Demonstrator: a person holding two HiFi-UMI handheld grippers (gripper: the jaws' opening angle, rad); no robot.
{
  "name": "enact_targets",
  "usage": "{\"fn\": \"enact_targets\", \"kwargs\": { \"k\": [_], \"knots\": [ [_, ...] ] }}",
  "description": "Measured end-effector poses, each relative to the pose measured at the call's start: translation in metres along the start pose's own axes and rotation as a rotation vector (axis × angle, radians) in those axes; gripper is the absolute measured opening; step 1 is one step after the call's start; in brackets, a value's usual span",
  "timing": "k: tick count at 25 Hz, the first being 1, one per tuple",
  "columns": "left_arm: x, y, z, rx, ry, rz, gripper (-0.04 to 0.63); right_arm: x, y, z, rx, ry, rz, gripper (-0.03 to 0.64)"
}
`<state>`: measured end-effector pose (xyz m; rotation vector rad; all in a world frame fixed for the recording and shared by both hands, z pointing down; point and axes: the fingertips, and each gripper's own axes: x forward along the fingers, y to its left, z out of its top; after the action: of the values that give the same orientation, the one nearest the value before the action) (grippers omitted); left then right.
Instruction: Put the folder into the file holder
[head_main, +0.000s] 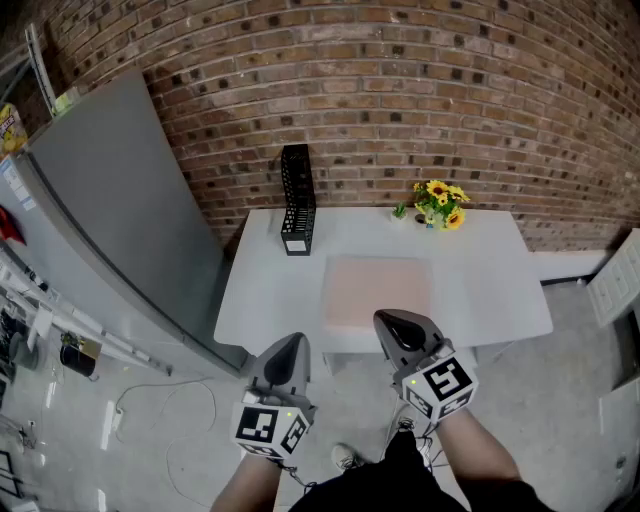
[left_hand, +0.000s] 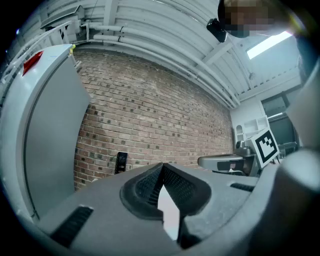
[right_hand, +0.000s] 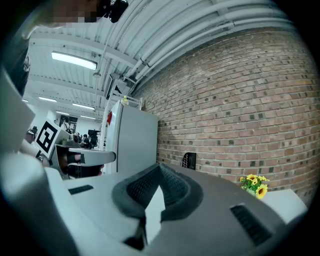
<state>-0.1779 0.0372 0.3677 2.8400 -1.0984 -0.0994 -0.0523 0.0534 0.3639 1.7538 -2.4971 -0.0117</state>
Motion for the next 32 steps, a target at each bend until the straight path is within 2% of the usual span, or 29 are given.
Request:
{"fn": "enact_targets", "kwargs": {
  "k": [15,23,25,27,32],
  "knots": [
    [-0.003,0.001,0.0,0.017,-0.009,0.017,0.008,-0.004,-0.004,0.007,0.009,-0.043,-0.027,0.005],
    [-0.003,0.008,0.0,0.019,-0.006,0.04,0.009,-0.001,-0.003,0.008,0.019,-0.055,-0.012,0.007],
    [-0.003,0.01,-0.001,0.021,-0.005,0.039,0.037,0.001,-0.001,0.009,0.017,-0.057,-0.004,0.091],
    [-0.002,0.011,-0.002,0.023,-0.003,0.035,0.096,0.003,0.0,0.009,0.012,-0.058,0.002,0.103],
    [-0.001,0.013,-0.004,0.025,0.009,0.029,0.192,0.009,0.003,0.009,0.002,-0.048,0.019,0.165]
  ]
}}
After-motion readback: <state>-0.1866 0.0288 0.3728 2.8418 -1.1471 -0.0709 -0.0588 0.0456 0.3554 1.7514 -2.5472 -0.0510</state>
